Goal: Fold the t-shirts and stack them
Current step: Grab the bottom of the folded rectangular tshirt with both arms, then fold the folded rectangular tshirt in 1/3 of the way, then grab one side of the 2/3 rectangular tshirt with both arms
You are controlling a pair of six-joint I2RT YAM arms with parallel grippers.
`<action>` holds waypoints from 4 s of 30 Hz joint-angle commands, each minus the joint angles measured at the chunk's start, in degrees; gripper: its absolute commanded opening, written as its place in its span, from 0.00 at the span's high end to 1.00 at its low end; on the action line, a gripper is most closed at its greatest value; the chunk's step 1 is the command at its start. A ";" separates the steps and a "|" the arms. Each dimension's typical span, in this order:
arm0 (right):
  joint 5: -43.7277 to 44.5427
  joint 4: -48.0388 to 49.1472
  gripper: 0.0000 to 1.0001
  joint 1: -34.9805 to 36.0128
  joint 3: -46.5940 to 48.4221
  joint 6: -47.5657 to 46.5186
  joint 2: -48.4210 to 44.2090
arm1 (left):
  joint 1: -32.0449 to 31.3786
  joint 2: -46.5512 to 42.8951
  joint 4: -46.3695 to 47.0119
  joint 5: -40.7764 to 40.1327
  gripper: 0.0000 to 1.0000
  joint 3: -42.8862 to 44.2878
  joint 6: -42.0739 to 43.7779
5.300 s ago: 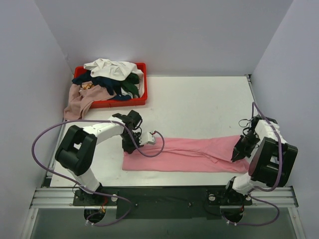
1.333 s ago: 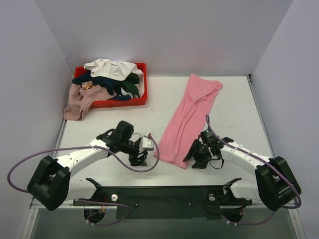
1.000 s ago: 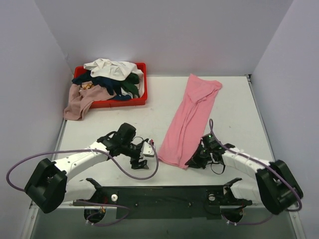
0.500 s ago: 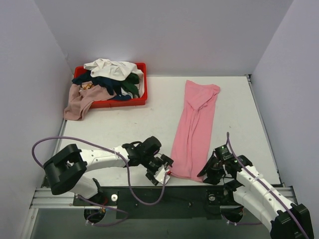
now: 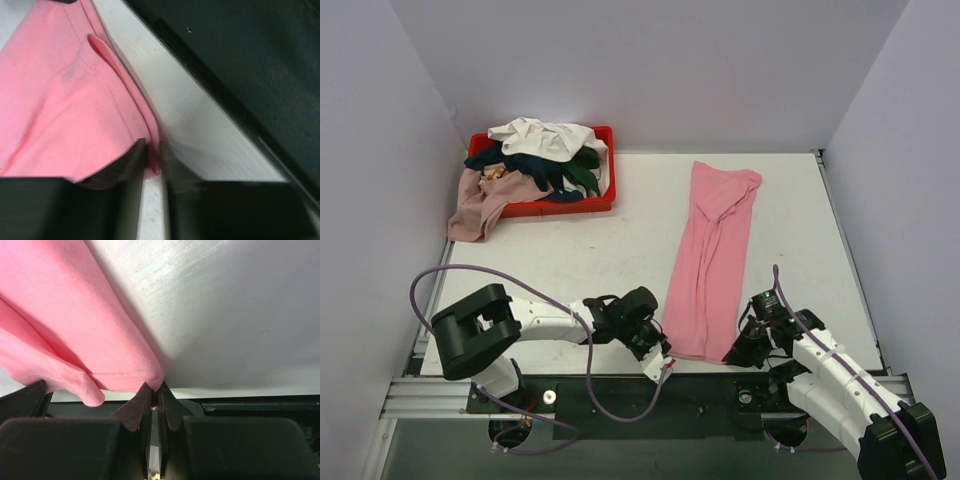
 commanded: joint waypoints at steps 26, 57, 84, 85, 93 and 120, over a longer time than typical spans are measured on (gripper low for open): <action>-2.71 -6.65 1.00 -25.91 49.43 -31.45 45.95 | 15.73 18.30 17.00 -13.22 1.00 32.59 -44.50; -2.89 -3.84 0.88 -28.64 64.91 -31.45 66.10 | 18.99 34.83 30.98 -15.17 0.93 42.09 -43.80; -2.54 2.32 1.00 -13.79 62.89 -37.16 65.40 | 22.41 23.94 5.92 -25.45 0.12 47.63 -46.96; -0.97 2.14 1.00 -13.79 64.11 -37.07 66.62 | 22.59 23.85 6.54 -25.19 0.12 47.01 -46.70; 5.20 -0.93 1.00 -14.84 78.95 -37.07 77.16 | 22.50 23.23 9.18 -21.85 0.09 45.43 -46.96; 1.77 4.68 0.45 -24.95 39.87 -28.02 48.53 | 14.86 22.97 -2.42 -0.49 0.27 35.86 -19.54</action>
